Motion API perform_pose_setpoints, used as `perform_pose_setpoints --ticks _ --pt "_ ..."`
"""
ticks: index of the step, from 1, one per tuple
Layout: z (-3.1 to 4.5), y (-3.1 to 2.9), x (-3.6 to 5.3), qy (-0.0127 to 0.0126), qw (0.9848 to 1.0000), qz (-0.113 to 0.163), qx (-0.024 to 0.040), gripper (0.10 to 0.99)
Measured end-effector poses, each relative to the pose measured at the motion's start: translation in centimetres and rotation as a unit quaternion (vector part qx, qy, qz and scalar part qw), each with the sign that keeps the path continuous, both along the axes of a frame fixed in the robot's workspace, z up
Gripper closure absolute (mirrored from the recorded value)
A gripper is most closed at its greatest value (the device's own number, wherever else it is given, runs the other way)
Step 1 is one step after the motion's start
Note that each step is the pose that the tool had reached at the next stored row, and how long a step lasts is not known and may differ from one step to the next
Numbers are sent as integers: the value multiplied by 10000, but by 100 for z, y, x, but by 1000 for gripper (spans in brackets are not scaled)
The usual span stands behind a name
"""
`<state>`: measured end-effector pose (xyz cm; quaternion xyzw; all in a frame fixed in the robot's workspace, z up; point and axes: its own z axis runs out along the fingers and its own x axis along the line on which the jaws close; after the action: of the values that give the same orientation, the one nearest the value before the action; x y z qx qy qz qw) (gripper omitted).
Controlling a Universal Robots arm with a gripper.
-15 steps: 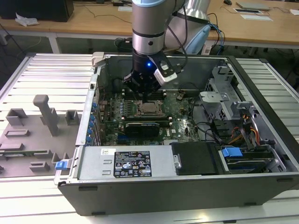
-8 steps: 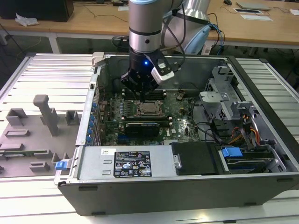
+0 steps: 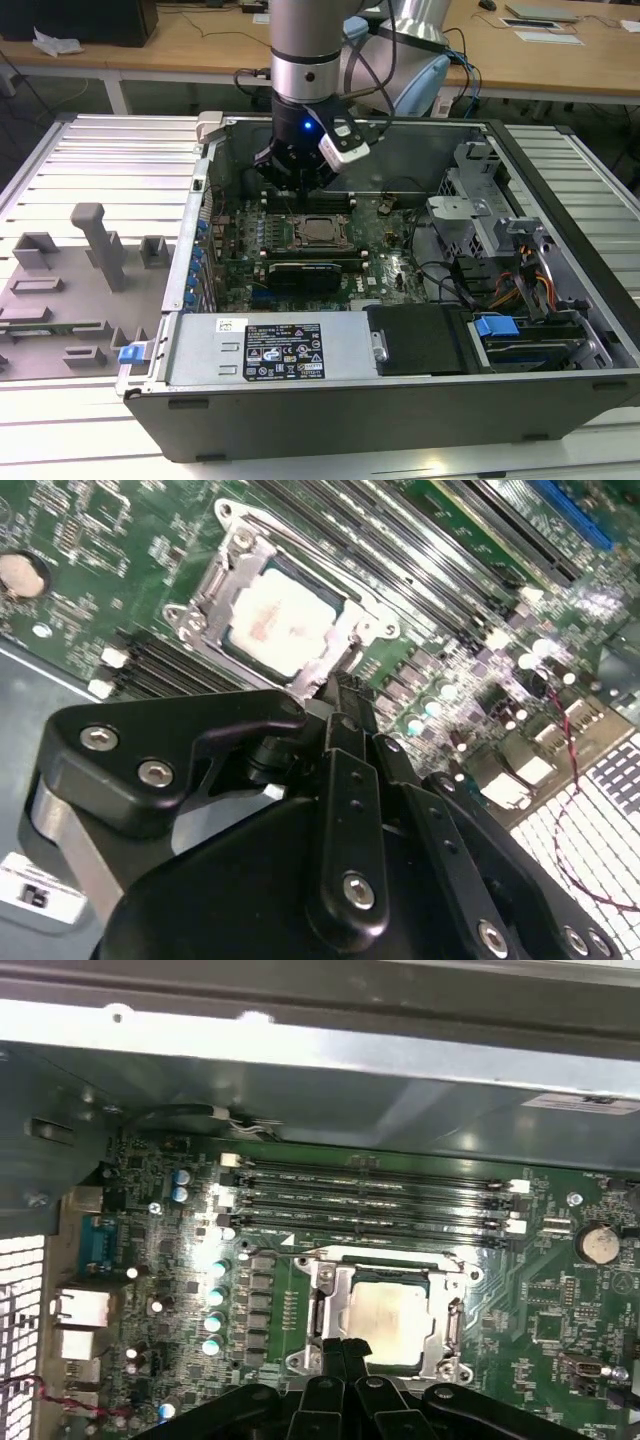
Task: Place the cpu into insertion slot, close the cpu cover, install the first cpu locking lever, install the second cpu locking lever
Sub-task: 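Install the first cpu locking lever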
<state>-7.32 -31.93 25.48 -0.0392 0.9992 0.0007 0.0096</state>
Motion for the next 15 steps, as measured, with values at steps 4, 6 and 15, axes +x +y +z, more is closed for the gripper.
perform_pose_setpoints --ticks 4,6,15 --pt "0 0 -129 -26 10000 1 1 980" --pt "0 0 -177 -33 10000 0 1 980" --pt "-2 0 -406 -122 9995 -2 300 980"
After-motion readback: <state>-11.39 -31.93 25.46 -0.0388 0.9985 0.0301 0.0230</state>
